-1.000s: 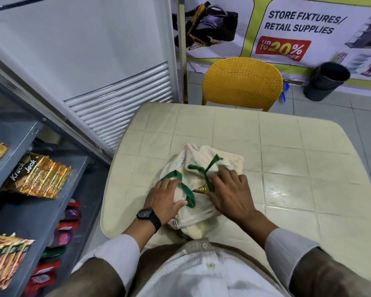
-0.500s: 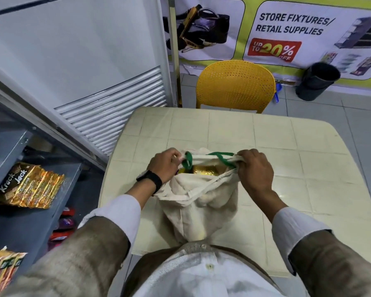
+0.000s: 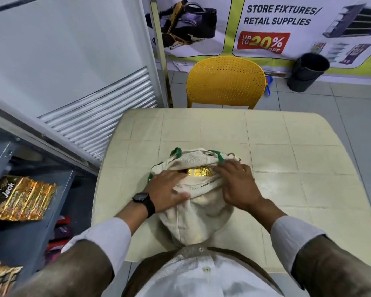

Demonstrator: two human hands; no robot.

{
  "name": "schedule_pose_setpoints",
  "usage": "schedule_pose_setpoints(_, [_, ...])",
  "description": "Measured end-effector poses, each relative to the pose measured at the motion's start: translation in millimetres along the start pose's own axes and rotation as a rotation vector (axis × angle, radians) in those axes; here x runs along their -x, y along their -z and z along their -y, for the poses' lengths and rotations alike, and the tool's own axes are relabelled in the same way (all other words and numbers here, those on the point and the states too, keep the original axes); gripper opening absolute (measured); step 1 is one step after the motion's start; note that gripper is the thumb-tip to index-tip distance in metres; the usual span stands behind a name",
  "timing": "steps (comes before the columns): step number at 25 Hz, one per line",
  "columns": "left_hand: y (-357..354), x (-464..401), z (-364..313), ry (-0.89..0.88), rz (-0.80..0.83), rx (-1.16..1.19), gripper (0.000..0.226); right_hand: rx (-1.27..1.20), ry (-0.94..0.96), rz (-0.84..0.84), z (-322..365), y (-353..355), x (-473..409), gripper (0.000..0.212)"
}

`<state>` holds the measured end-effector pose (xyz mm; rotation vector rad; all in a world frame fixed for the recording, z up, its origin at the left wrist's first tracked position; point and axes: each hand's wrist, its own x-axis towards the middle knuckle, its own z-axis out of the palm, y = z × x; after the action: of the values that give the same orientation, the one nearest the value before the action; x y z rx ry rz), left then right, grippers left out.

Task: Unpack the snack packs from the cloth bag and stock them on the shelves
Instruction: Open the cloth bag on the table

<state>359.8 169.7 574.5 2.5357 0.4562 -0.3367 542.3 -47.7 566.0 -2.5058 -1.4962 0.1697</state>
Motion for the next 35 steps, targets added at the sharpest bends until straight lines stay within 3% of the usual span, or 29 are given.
schedule_pose_setpoints(2, [-11.0, 18.6, 0.1, -0.018, 0.117, -0.206, 0.078, 0.081, 0.097, 0.126, 6.5, -7.1, 19.1, 0.054])
schedule_pose_setpoints(6, [-31.9, 58.0, 9.1, -0.11, 0.141, -0.306, 0.045, 0.102, 0.189, 0.085, 6.1, -20.3, 68.9, 0.024])
schedule_pose_setpoints(9, [-65.5, 89.7, 20.6, -0.127, 0.151, -0.327, 0.045, 0.139, 0.161, 0.244, 5.2, -38.5, 105.6, 0.022])
schedule_pose_setpoints(12, [-74.1, 94.9, 19.9, -0.049, 0.207, -0.269, 0.058, 0.166, 0.072, 0.498, 8.0, -45.7, 109.0, 0.036])
schedule_pose_setpoints(14, [-66.2, 88.2, 15.3, -0.043, 0.098, -0.258, 0.06, 0.12, -0.016, 0.451, 16.4, -39.4, 99.6, 0.034])
schedule_pose_setpoints(17, [-48.9, 68.3, 9.7, -0.024, -0.169, -0.238, 0.046, -0.069, -0.369, 0.12, 21.7, -29.2, 89.0, 0.023])
schedule_pose_setpoints(19, [-44.1, 50.8, 5.7, 0.022, -0.25, -0.206, 0.039, -0.205, -0.63, 0.003, 16.5, -27.7, 86.3, 0.031])
schedule_pose_setpoints(21, [-44.9, 33.4, -1.9, 0.084, -0.186, -0.204, 0.05, -0.597, -0.904, 0.068, 5.0, -31.6, 78.0, 0.045])
schedule_pose_setpoints(24, [-49.9, 17.1, -11.6, 0.191, -0.036, -0.164, 0.064, -1.297, -1.36, 0.159, -9.8, -32.5, 69.5, 0.037])
schedule_pose_setpoints(26, [-47.3, 11.4, -11.6, 0.224, -0.016, -0.132, 0.061, -1.231, -1.502, 0.059, -15.6, -36.7, 73.5, 0.042])
schedule_pose_setpoints(28, [-38.0, 7.9, -7.5, 0.236, -0.021, -0.059, 0.051, -0.868, -1.42, -0.186, -17.1, -37.0, 77.3, 0.049])
schedule_pose_setpoints(30, [-26.9, 4.8, -1.9, 0.203, -0.047, -0.035, 0.037, -0.646, -0.987, -0.281, -12.6, -32.9, 73.3, 0.055])
schedule_pose_setpoints(32, [-17.7, -1.1, 1.0, 0.152, -0.124, -0.047, 0.03, -0.544, -0.636, -0.043, -9.1, -30.2, 59.2, 0.061])
schedule_pose_setpoints(34, [-9.5, -9.8, -0.1, 0.123, -0.205, -0.01, 0.027, -0.501, -0.579, 0.185, -12.8, -30.8, 45.9, 0.053])
schedule_pose_setpoints(35, [-6.1, -12.8, -2.1, 0.114, -0.241, 0.051, 0.027, -0.478, -0.596, 0.219, -16.5, -30.2, 41.7, 0.042])
